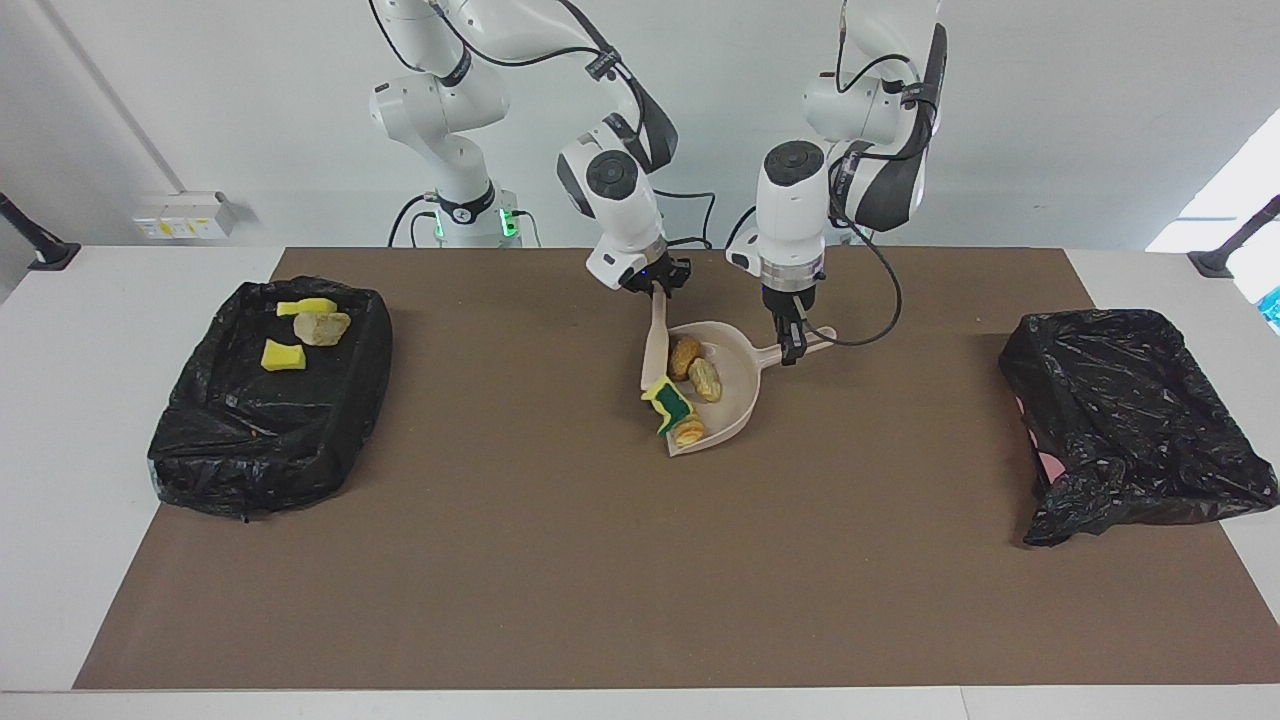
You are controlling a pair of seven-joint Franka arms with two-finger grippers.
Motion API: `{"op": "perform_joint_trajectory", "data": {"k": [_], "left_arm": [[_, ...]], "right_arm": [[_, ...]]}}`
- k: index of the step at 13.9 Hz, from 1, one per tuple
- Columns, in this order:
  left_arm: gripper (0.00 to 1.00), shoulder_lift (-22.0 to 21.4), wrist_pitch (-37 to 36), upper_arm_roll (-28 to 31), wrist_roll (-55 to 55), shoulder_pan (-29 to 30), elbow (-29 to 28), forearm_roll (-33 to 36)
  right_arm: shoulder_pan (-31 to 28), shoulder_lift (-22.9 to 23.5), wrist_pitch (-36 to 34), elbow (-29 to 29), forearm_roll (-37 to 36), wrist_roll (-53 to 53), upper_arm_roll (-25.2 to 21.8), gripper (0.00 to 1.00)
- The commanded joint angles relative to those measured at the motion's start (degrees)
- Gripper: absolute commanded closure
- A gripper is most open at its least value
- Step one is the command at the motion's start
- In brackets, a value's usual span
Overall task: Sweep and dump trash in bin
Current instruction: 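Sweep the second trash pile into the dustpan with the right gripper brush, then lift the loaded dustpan with the left gripper while the right gripper withdraws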
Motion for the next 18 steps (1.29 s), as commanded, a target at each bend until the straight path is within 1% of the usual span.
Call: {"op": "perform_joint_trajectory", "data": {"k": [1,3,4,7,9,10,11,13,14,16,18], "left_arm": [[1.00,0.58,6.43,0.63,-0.61,-1.11,-2.46,0.35],[1.00,1.02,9.33,0.63,0.71,-0.58,-2.72,-0.52],[1.00,1.37,10.82,0.63,0.71,0.12,-2.72,-2.44],[1.00,1.98,13.82,0.63,0.80,1.18,-2.90,-5.35],[1.00,2.16,14.70,0.63,0.80,1.53,-2.90,-8.50],[1.00,2.16,14.71,0.63,0.89,1.53,-2.90,-9.31],[1.00,2.25,14.79,0.63,0.89,1.71,-2.90,-9.49],[1.00,2.34,14.79,0.63,0.97,2.33,-2.90,-9.49],[1.00,2.34,14.79,0.63,1.06,2.41,-2.90,-9.66],[1.00,2.51,14.79,0.63,2.72,2.67,-2.64,-10.71],[1.00,3.74,14.71,0.63,7.80,5.30,-1.50,-13.95]], "right_arm": [[-0.37,-1.22,-1.91,2.15,0.71,-0.23,-0.10,1.00],[-0.72,-4.90,-6.82,2.24,-2.17,-0.85,-0.45,1.00],[-1.07,-6.57,-9.89,2.24,-6.11,-0.67,-0.46,1.00],[-1.17,-10.53,-20.43,2.50,-11.41,-0.50,-0.63,1.00],[-1.08,-11.60,-27.82,3.20,-15.79,-1.46,-0.63,1.00],[-1.51,-11.43,-30.11,3.47,-19.21,-4.16,-0.63,1.00],[-3.61,-10.81,-31.09,3.82,-21.24,-9.67,-0.72,1.00],[-10.45,-8.01,-31.19,5.13,-23.53,-20.32,-0.72,1.00],[-13.18,-6.08,-31.37,6.27,-27.12,-22.80,-0.63,1.00],[-14.43,-1.69,-32.24,9.00,-32.58,-24.31,-0.63,1.00],[-14.53,0.35,-31.55,10.41,-32.87,-24.23,-0.37,1.00]]}}
